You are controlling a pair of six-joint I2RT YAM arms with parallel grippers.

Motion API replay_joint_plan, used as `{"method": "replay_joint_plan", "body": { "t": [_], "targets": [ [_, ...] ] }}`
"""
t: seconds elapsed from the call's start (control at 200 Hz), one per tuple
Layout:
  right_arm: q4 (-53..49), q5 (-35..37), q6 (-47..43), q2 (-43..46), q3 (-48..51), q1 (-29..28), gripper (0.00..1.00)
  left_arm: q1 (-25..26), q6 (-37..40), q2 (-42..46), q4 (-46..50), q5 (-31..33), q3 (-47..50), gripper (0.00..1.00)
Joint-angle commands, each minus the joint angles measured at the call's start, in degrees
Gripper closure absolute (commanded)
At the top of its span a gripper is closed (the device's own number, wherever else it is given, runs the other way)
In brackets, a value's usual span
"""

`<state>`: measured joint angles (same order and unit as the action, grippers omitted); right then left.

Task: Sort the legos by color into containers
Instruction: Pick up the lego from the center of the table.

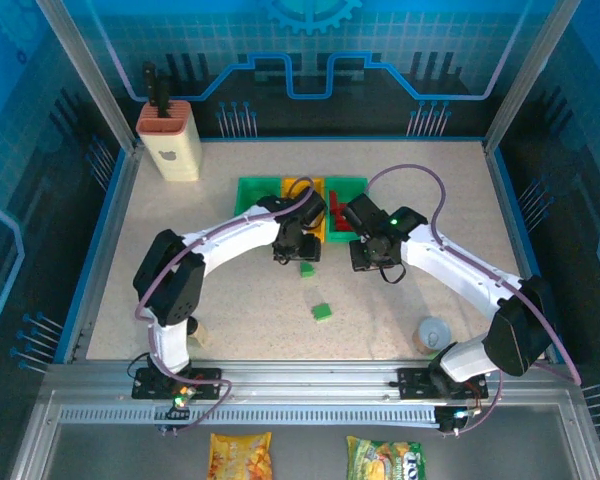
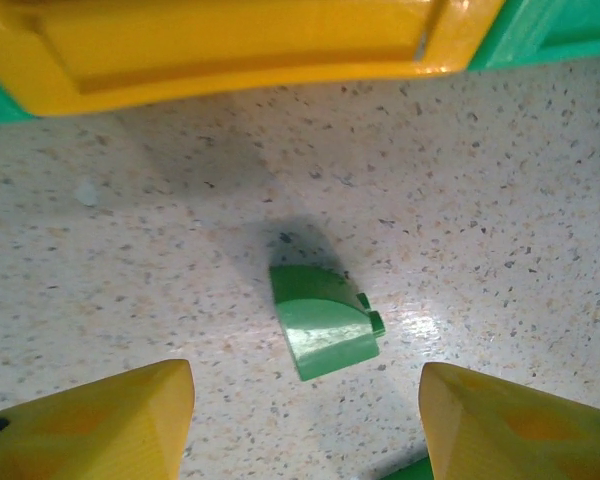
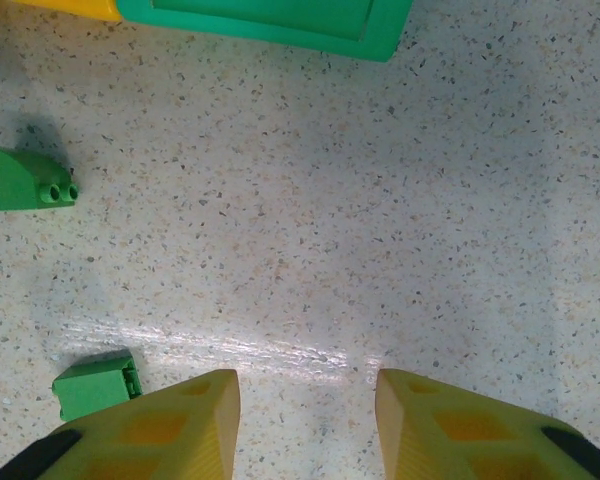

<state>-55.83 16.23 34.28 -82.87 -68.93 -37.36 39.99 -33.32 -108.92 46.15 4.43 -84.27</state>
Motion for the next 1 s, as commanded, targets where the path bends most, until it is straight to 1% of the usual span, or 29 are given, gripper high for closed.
{"method": "replay_joint_plan", "body": {
  "t": [0.0,0.12,0.35,0.595,0.8,0.996],
  "targets": [
    [-0.1,-0.3,-0.6,1.4,0.7,0.8,0.58,1.3,-2.0,-2.6,-0.4,-0.7,-0.4,0.37],
    [0.2,-0.5,-0.7,1.3,0.9,0.9,0.58,2.0,-2.3,-4.3,-0.5,-1.2,-0.5,0.39],
    [0.2,-0.7,-0.7,1.2,0.7,1.0,0.58,2.3,-1.8,-6.8,-0.7,-1.5,-0.6,0.40],
    [0.5,-0.8,-0.7,1.1,1.1,1.1,0.58,2.5,-1.7,-8.2,-1.3,-2.0,-1.0,0.45],
    [0.8,-1.3,-0.7,0.6,1.1,1.1,0.59,2.6,-1.5,-8.6,-1.2,-1.5,-1.7,0.50],
    [1.0,-1.4,-0.9,0.0,0.9,1.0,0.59,2.6,-0.8,-8.5,-0.8,-1.3,-2.3,0.58]
  ]
}}
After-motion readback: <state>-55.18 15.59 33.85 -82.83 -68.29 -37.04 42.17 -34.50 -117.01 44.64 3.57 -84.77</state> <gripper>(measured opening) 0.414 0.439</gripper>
